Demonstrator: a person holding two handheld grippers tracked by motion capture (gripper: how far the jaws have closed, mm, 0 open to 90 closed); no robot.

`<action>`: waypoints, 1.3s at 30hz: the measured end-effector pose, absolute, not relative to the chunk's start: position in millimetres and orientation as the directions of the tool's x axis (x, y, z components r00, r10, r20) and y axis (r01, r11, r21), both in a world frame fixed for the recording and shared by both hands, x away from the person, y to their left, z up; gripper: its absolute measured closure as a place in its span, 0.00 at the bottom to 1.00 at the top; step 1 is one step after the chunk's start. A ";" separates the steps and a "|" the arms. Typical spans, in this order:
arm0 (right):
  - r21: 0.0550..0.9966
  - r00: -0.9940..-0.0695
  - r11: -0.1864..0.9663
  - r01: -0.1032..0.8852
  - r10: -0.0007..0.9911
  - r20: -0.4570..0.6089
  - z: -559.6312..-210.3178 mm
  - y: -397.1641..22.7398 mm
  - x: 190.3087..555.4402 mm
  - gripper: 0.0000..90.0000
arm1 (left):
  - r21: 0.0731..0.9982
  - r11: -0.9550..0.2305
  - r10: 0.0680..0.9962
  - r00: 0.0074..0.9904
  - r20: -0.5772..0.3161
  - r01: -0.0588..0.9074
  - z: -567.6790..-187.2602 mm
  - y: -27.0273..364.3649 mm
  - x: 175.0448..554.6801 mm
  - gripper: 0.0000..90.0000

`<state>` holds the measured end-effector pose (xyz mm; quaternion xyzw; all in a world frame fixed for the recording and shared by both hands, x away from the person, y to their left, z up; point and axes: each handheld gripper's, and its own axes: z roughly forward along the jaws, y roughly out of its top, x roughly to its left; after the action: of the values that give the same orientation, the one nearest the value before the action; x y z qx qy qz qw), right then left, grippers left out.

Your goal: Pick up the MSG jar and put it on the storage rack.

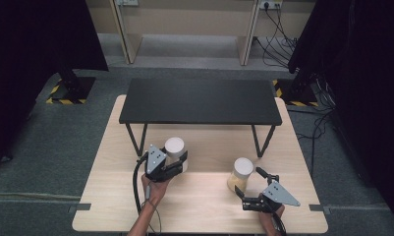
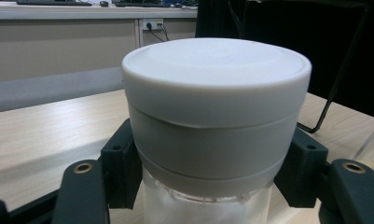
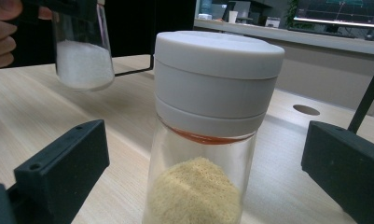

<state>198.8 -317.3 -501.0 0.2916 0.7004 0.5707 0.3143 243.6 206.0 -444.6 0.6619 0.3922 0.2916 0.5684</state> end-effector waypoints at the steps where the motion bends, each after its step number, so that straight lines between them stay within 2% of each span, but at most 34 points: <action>1: 0.983 -0.632 0.179 0.050 0.767 -0.108 -501.0 -317.2 198.9 0.01 | 0.981 -0.045 0.850 0.523 -0.060 0.187 -443.0 207.3 242.5 0.39; 23: 0.982 -0.632 0.182 0.047 0.767 -0.112 -501.0 -316.9 198.6 0.01 | 0.981 -0.095 0.828 0.560 -0.016 0.168 -399.3 232.1 232.2 0.39; 39: 0.981 -0.633 0.187 0.046 0.765 -0.116 -500.6 -316.7 198.8 0.01 | 0.979 -0.083 0.819 0.573 -0.041 0.188 -334.7 256.0 235.6 0.39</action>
<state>198.8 -316.7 -500.6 0.2887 0.7025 0.5684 0.3164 235.6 256.0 -334.7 0.6815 0.3695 0.2777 0.5674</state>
